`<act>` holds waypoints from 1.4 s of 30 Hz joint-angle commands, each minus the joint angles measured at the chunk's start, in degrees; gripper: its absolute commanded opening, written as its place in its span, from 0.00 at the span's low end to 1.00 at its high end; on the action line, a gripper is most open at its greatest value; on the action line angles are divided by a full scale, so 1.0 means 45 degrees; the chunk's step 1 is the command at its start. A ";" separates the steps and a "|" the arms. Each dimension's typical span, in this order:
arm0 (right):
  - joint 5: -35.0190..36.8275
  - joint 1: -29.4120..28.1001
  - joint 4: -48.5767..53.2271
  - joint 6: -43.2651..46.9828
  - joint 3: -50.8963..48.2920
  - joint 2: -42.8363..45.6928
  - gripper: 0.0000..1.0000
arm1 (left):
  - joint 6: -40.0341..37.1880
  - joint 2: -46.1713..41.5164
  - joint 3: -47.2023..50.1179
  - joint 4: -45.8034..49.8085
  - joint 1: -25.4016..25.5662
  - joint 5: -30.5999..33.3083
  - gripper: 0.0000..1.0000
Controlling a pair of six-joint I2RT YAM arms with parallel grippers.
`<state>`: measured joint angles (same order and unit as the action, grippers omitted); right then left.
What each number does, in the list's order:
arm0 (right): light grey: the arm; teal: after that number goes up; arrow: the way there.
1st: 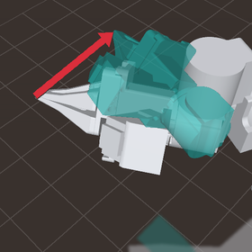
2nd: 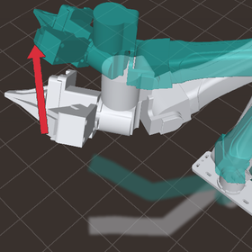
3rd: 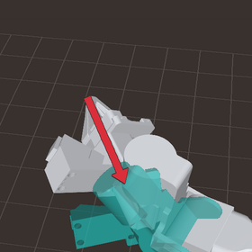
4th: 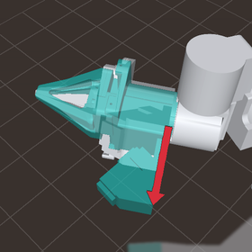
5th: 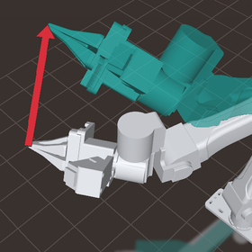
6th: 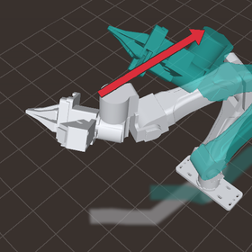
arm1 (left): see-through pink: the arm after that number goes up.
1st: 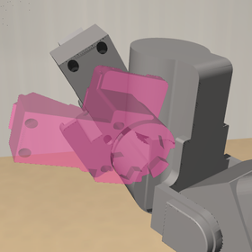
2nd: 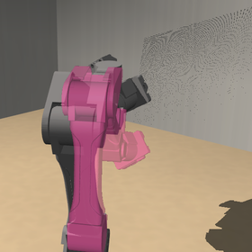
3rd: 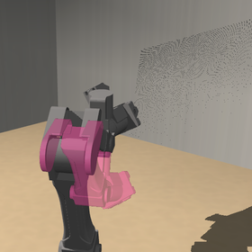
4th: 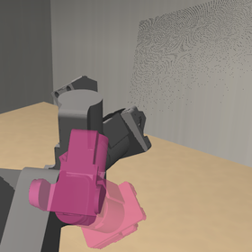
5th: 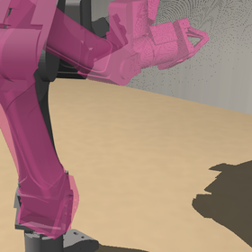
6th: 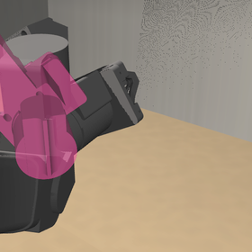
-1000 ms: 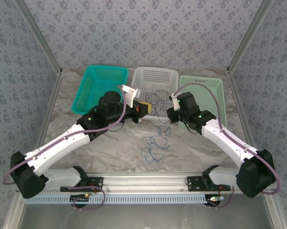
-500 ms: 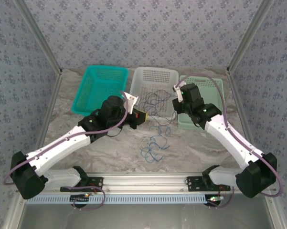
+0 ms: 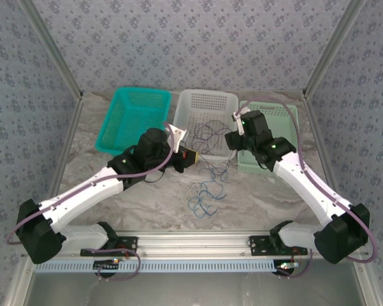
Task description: Untangle the cables
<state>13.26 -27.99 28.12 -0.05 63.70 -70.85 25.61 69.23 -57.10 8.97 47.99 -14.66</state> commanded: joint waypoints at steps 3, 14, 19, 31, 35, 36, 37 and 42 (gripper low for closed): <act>0.0537 0.0400 0.0023 -0.0186 -0.0103 -0.0247 0.75 | -0.0193 -0.0434 -0.0524 -0.0301 -0.0128 -0.0275 0.00; 0.0232 0.2233 -0.0906 -0.0189 0.0044 -0.1536 0.65 | -0.0699 -0.3597 -0.0817 0.2246 -0.0786 0.0643 0.00; -0.0224 0.2387 -0.1022 -0.0191 0.0499 -0.1919 0.44 | -0.0671 -0.3861 -0.0673 0.2332 -0.0802 0.0719 0.00; -0.0583 0.3503 -0.0910 0.0487 0.1658 -0.2558 0.00 | -0.1256 -0.3852 -0.1409 0.3344 -0.1494 0.1167 0.00; -0.1216 0.3283 -0.0786 0.0530 0.2386 -0.2517 0.00 | -0.1408 -0.3282 -0.1724 0.3075 -0.1530 0.0790 0.00; -0.1295 0.3252 -0.0770 0.0503 0.2589 -0.2548 0.00 | -0.1477 -0.3066 -0.1874 0.3031 -0.1536 0.0739 0.00; -0.1392 0.3232 -0.0751 0.0491 0.2740 -0.2627 0.00 | -0.1568 -0.2869 -0.2019 0.2979 -0.1556 0.0711 0.00; -0.2111 0.3155 -0.0494 0.0496 0.3486 -0.3424 0.00 | -0.2262 -0.1769 -0.3154 0.2579 -0.1853 0.0528 0.00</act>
<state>6.57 -13.43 24.21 1.61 77.36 -83.61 18.44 59.55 -67.07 22.83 40.77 -11.14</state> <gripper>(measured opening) 0.068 0.061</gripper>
